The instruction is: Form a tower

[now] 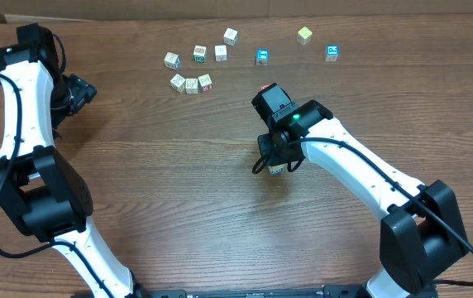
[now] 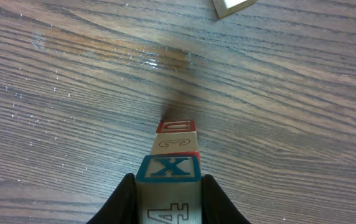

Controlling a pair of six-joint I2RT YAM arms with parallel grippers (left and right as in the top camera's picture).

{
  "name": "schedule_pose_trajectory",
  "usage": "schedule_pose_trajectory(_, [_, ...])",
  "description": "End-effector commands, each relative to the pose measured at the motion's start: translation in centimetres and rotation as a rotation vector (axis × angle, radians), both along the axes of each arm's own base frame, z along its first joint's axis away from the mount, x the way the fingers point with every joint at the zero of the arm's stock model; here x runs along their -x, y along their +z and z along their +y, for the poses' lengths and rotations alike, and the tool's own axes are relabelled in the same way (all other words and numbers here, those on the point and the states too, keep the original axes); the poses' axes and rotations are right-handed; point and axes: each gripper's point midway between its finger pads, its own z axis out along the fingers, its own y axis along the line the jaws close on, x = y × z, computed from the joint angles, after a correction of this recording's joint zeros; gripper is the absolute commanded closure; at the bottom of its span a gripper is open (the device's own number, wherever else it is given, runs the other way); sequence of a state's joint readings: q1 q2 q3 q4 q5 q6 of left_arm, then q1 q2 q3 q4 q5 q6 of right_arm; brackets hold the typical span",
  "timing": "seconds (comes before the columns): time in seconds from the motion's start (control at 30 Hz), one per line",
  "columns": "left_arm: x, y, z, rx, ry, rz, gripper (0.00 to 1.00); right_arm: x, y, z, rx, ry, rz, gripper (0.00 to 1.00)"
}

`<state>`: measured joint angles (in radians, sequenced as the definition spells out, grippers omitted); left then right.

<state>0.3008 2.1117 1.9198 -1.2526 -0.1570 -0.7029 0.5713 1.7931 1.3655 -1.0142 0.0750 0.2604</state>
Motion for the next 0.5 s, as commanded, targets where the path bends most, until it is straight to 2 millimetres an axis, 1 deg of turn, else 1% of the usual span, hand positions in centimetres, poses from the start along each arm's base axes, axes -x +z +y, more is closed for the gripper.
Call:
schedule_pose_trajectory(0.0, [-0.4,0.26,-0.11,-0.007,-0.014,-0.009,0.0,-0.53,0.69,0.52,-0.01,0.012,-0.023,0.81])
schedule_pose_trajectory(0.17, [-0.4,0.26,-0.11,-0.007,-0.014,-0.009,0.0,-0.52,0.67,0.13,0.01,0.008,-0.026,0.81])
schedule_pose_trajectory(0.37, [-0.39,0.26,-0.1,-0.007,-0.013,-0.009,0.01,-0.5,0.66,0.11,0.011,0.008,-0.025,0.8])
schedule_pose_trajectory(0.47, [-0.39,0.26,-0.1,-0.007,-0.013,-0.009,0.0,-0.5,0.66,0.11,0.011,0.008,-0.025,0.77])
